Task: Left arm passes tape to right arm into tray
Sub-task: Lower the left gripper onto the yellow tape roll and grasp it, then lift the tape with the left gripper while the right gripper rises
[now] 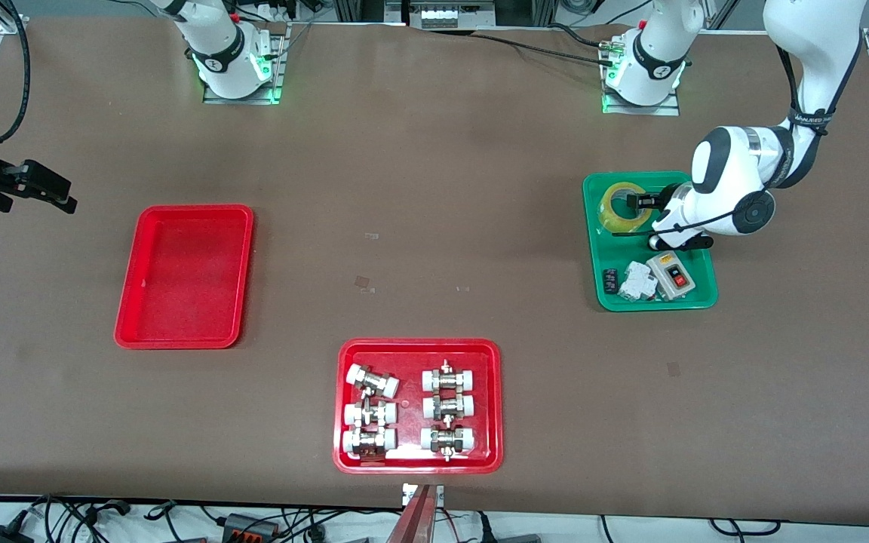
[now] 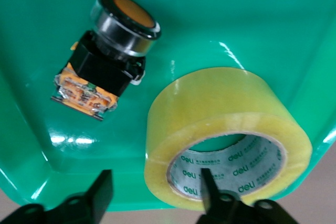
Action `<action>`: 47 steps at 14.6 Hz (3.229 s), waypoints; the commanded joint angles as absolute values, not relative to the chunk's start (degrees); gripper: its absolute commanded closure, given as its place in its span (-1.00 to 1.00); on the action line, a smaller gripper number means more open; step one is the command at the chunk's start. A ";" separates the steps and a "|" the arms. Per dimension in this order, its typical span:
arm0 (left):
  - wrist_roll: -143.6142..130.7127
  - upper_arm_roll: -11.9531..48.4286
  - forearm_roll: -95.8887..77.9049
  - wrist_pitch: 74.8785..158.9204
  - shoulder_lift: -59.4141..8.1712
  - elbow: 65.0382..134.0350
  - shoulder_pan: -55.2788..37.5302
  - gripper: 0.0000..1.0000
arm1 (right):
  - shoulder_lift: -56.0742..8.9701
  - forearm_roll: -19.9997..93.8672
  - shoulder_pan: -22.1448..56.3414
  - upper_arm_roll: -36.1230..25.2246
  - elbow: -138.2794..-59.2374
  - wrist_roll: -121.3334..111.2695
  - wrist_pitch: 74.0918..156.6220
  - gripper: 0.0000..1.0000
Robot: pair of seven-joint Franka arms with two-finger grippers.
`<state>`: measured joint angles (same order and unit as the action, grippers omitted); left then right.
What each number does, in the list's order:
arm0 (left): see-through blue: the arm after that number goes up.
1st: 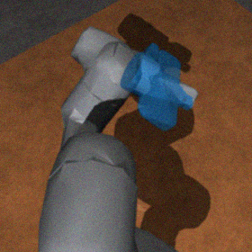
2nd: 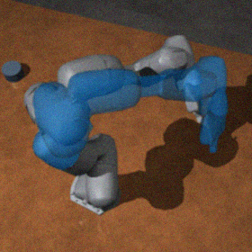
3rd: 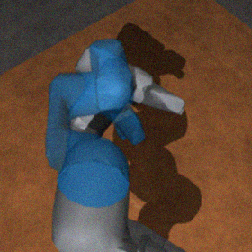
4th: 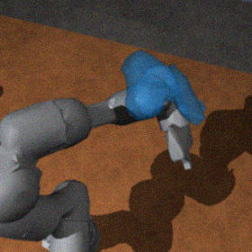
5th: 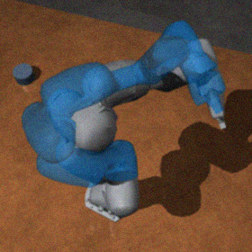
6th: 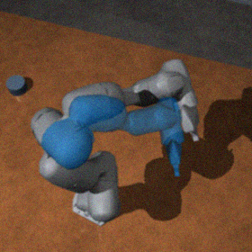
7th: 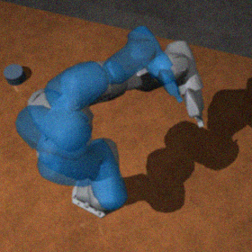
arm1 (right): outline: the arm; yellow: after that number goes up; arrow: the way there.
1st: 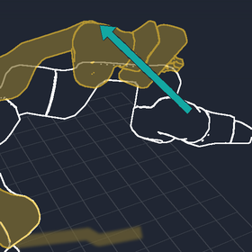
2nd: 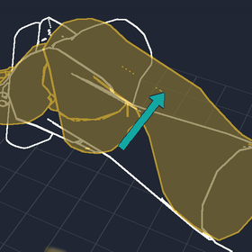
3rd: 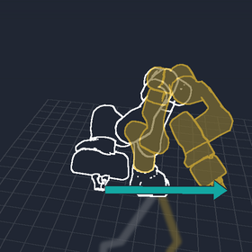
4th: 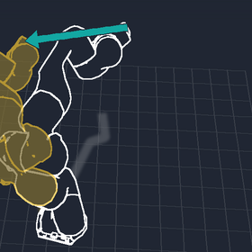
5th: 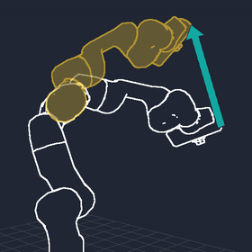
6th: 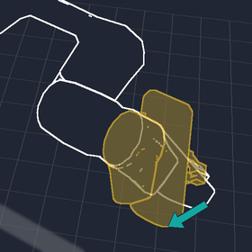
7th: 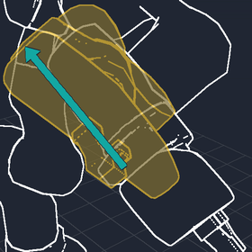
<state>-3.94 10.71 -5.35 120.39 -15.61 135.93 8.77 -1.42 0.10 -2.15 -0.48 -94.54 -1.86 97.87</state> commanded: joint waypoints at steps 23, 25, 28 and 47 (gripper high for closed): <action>-2.64 12.48 -7.47 98.47 -15.82 114.90 7.65 0.69 | -3.77 0.53 4.02 0.18 -93.51 -2.28 98.44 -1.00; -3.34 13.35 -8.69 94.15 -15.82 110.41 6.25 0.70 | -4.57 1.22 6.93 0.18 -93.25 -1.76 95.64 -1.00; -3.95 14.76 -18.43 85.28 -15.82 102.68 4.76 0.83 | -5.71 8.15 7.56 0.18 -93.51 -2.28 93.87 -1.00; -31.64 16.08 -49.22 96.41 -18.37 84.37 -12.48 0.93 | -12.04 43.77 16.24 0.18 -88.61 5.93 97.55 -1.00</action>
<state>-30.54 16.45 -47.35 95.74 -17.67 86.32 -12.15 -11.39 42.76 12.83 0.54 -91.51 -0.74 95.76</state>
